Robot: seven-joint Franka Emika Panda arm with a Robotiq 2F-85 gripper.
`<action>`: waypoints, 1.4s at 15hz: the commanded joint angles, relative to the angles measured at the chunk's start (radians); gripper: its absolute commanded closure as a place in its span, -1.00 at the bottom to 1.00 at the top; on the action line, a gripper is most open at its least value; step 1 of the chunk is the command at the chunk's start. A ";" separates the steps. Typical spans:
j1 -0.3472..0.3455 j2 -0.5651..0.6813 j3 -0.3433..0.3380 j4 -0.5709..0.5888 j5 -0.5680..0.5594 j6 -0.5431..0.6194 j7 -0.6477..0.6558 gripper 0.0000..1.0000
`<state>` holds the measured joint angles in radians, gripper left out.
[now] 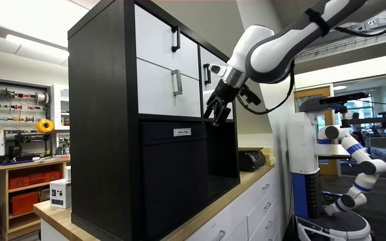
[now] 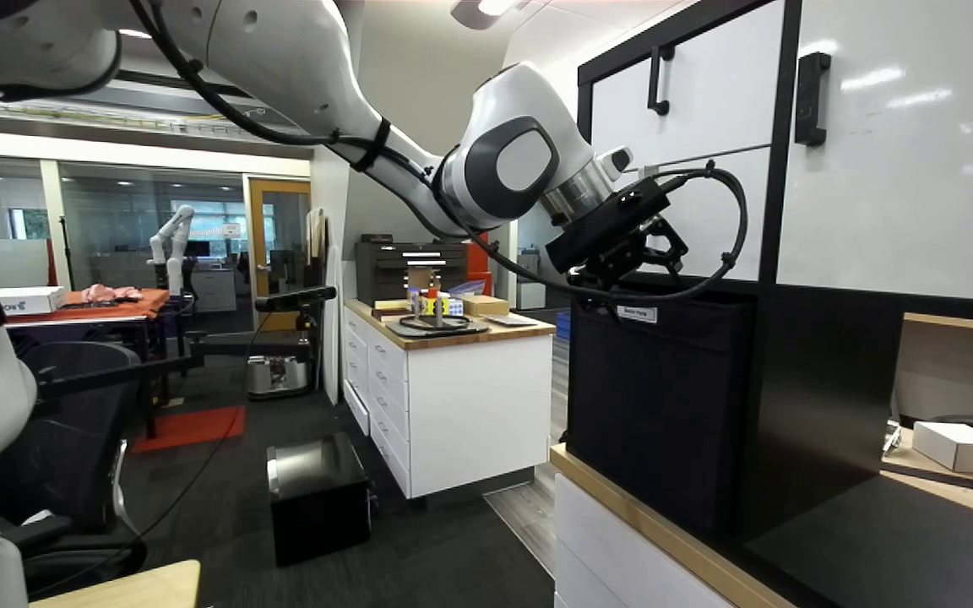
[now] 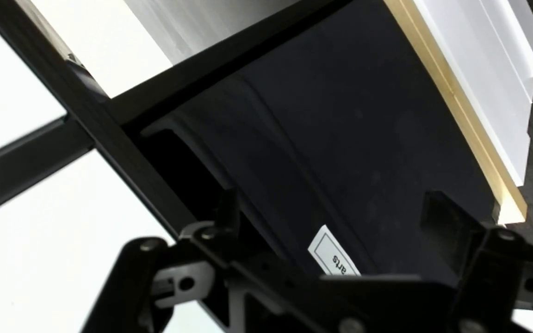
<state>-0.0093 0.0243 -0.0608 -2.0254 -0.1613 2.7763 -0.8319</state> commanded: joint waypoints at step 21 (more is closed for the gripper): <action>-0.032 0.165 0.041 0.108 0.086 0.176 -0.221 0.21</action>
<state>-0.0238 0.2115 -0.0291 -1.9039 -0.0912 2.9267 -1.0156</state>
